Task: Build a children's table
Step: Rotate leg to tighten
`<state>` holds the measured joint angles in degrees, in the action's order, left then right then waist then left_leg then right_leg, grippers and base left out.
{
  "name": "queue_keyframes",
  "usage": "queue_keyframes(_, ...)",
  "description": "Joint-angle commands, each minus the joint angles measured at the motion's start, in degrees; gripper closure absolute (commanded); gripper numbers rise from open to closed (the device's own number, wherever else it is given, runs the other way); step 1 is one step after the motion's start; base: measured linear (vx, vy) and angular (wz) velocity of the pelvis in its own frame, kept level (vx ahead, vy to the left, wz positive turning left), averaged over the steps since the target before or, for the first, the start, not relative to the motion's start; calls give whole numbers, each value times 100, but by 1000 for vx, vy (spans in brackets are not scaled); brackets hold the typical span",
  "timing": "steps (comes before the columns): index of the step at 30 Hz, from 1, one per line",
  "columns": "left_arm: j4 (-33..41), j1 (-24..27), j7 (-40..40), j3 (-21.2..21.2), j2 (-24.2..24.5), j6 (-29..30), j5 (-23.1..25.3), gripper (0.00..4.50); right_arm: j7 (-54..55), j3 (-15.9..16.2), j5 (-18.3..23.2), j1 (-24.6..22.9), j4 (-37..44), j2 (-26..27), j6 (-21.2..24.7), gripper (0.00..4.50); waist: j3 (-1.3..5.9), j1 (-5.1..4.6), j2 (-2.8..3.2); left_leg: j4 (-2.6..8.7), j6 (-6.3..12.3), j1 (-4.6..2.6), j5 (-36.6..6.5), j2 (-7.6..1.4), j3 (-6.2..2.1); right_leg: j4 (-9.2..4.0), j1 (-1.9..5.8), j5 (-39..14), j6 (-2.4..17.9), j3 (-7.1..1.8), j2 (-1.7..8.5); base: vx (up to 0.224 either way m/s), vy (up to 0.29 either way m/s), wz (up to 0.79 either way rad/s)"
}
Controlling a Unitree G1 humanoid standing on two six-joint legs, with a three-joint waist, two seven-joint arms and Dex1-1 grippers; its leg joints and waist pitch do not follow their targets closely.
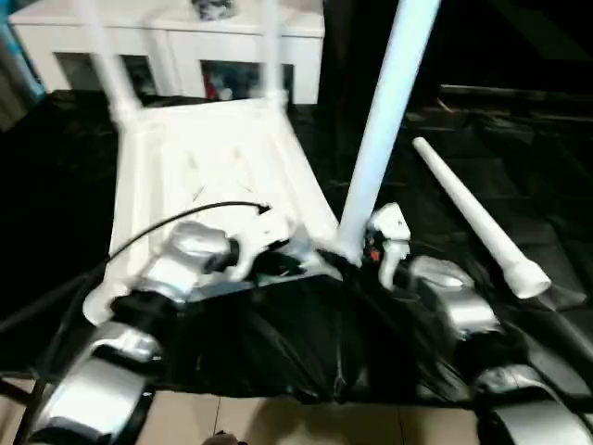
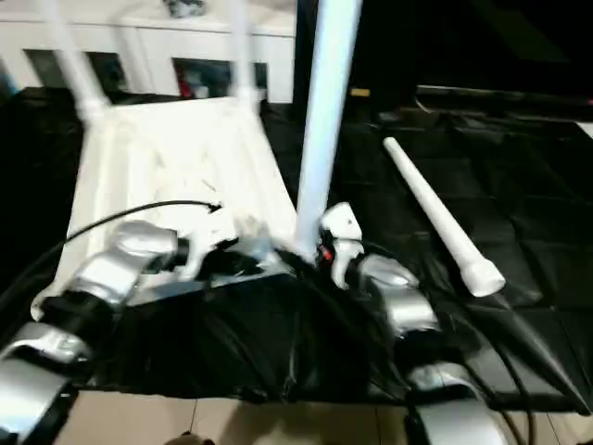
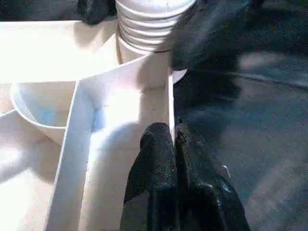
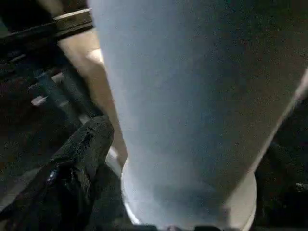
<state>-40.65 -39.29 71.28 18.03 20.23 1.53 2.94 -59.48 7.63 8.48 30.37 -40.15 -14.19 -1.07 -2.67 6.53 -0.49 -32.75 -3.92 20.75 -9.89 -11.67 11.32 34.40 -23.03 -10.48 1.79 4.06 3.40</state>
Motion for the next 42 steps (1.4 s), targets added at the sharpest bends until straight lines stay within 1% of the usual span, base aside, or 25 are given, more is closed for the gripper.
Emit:
queue_keyframes(1, 149, 73, 369, 229, -18, -189, -87, 450, -497, 263, 39, -84, 222, -10, 107, 53, 352, 10, 17, 318, 336, -69, -1109, -221, -93, -391, 309, -1044, 1107, -287, 495, 0, 0, 0)
queue_keyframes(3, 149, 101, 589, 244, 72, -280, -124, 450, -865, 352, 41, -126, 351, -147, 222, 53, 352, 13, 25, 324, 306, -75, -1151, -230, -92, -386, 288, -1030, 1124, -284, 488, 0, 0, 0)
queue_keyframes(6, 130, 108, 809, 289, 155, -370, -120, 450, -1182, 486, 28, -175, 528, -275, 352, 89, 351, 23, 26, 328, 265, -88, -1184, -233, -92, -388, 283, -1082, 1124, -289, 489, 0, 0, 0)
queue_keyframes(10, 112, 107, 849, 304, 169, -412, -100, 450, -1252, 522, 20, -182, 559, -297, 385, 112, 350, 26, 21, 326, 228, -78, -1182, -227, -96, -393, 287, -1156, 1115, -286, 500, 0, 0, 0)
queue_keyframes(12, 39, 97, 986, 308, 187, -516, -76, 450, -1356, 600, 48, -234, 694, -324, 523, 132, 354, 35, 22, 325, 220, -80, -1138, -225, -99, -392, 290, -1151, 1089, -287, 495, 0, 0, 0)
queue_keyframes(14, 28, 94, 993, 310, 188, -527, -76, 450, -1366, 600, 55, -243, 707, -318, 541, 142, 364, 42, 35, 321, 230, -79, -1105, -229, -99, -377, 288, -1035, 1106, -285, 491, 0, 0, 0)
queue_keyframes(15, 0, 83, 1013, 305, 181, -542, -78, 450, -1401, 607, 73, -276, 770, -315, 615, 162, 363, 42, 41, 322, 222, -81, -1114, -228, -100, -374, 288, -1004, 1121, -282, 489, 0, 0, 0)
queue_keyframes(18, -25, 76, 984, 294, 172, -530, -75, 450, -1381, 606, 95, -332, 835, -293, 673, 166, 362, 48, 37, 322, 214, -79, -1120, -226, -99, -373, 293, -988, 1123, -282, 488, 0, 0, 0)
queue_keyframes(20, -105, 34, 726, 233, 83, -396, -46, 450, -1062, 453, 156, -402, 844, -168, 755, 175, 360, 58, 44, 323, 204, -82, -1143, -228, -97, -380, 286, -1015, 1111, -285, 487, 0, 0, 0)
queue_keyframes(22, -154, -7, 478, 188, 8, -225, 2, 450, -738, 342, 138, -415, 801, -82, 764, 175, 338, 63, 40, 336, 141, -104, -1272, -231, -95, -408, 266, -1243, 1087, -285, 493, 0, 0, 0)
queue_keyframes(23, -209, -88, 51, 111, -134, 15, 72, 450, 20, 175, -23, -373, 610, 80, 720, 175, 305, 53, 37, 358, 78, -124, -1463, -226, -99, -457, 251, -1649, 1018, -284, 505, 0, 0, 0)
queue_keyframes(24, -221, -125, -157, 71, -206, 136, 93, 450, 365, 106, -97, -340, 493, 154, 671, 175, 285, 29, 15, 366, -7, -152, -1656, -207, -116, -512, 238, -2154, 910, -282, 529, 0, 0, 0)
queue_keyframes(25, -236, -173, -431, 15, -305, 293, 118, 450, 820, 15, -193, -298, 342, 254, 610, 175, 274, 11, 13, 369, -60, -163, -1716, -206, -130, -529, 231, -2394, 852, -285, 549, 0, 0, 0)
queue_keyframes(26, -238, -178, -460, 10, -316, 307, 121, 450, 895, -5, -197, -289, 315, 275, 609, 176, 254, -29, 14, 377, -110, -191, -1865, -183, -152, -598, 214, -2910, 703, -263, 555, 0, 0, 0)
queue_keyframes(27, -235, -245, -842, -51, -499, 489, 150, 450, 1685, -231, -219, -195, 22, 509, 605, 176, 250, -60, 5, 371, -95, -197, -1901, -171, -166, -640, 207, -3237, 568, -260, 566, 0, 0, 0)
queue_keyframes(28, -227, -268, -974, -68, -578, 549, 156, 450, 1910, -303, -209, -168, -59, 585, 614, 176, 242, -107, 2, 381, -114, -174, -1925, -163, -186, -664, 217, -3410, 483, -238, 565, 0, 0, 0)
queue_keyframes(29, -202, -298, -1188, -103, -724, 698, 153, 450, 2289, -401, -219, -119, -195, 714, 603, 176, 255, -126, -31, 379, -98, -175, -1926, -154, -189, -678, 223, -3467, 442, -222, 560, 0, 0, 0)
queue_keyframes(30, -202, -298, -1188, -103, -724, 698, 153, 450, 2289, -401, -219, -119, -195, 714, 603, 176, 264, -159, -4, 383, -75, -174, -1880, -159, -195, -685, 220, -3381, 446, -224, 559, 0, 0, 0)
queue_keyframes(32, -148, -319, -1518, -128, -959, 902, 180, 450, 2899, -524, -272, -28, -408, 927, 522, 176, 282, -184, 1, 401, -41, -122, -1755, -177, -194, -642, 246, -3002, 507, -238, 548, 0, 0, 0)
queue_keyframes(33, -86, -299, -1689, -113, -1130, 1012, 209, 450, 3364, -599, -334, 66, -603, 1093, 394, 176, 289, -192, 9, 401, -34, -139, -1753, -181, -185, -624, 225, -2784, 588, -250, 534, 0, 0, 0)
queue_keyframes(35, -50, -277, -1769, -97, -1221, 1058, 232, 450, 3510, -626, -351, 120, -705, 1196, 267, 176, 293, -212, 10, 393, -22, -153, -1753, -172, -171, -608, 217, -2559, 710, -261, 528, 0, 0, 0)
queue_keyframes(36, -26, -242, -1768, -65, -1268, 1057, 246, 450, 3486, -616, -351, 140, -732, 1260, 151, 176, 295, -210, 8, 382, 22, -144, -1714, -168, -155, -599, 221, -2396, 754, -276, 523, 0, 0, 0)
queue_keyframes(37, -13, -222, -1753, -44, -1280, 1053, 251, 450, 3448, -619, -328, 145, -736, 1288, 97, 141, 298, -205, 10, 380, 46, -138, -1689, -167, -151, -592, 227, -2316, 775, -281, 525, 0, 0, 0)
queue_keyframes(39, 19, -199, -1700, -20, -1259, 1033, 237, 450, 3402, -618, -317, 167, -766, 1304, -1, 104, 318, -202, 12, 381, 106, -108, -1546, -175, -146, -535, 262, -1919, 871, -288, 507, 0, 0, 0)
queue_keyframes(42, 36, -187, -1656, -8, -1232, 1019, 229, 450, 3342, -611, -316, 169, -758, 1293, -28, 85, 339, -181, 13, 359, 164, -103, -1334, -171, -119, -483, 281, -1428, 1024, -300, 502, 0, 0, 0)
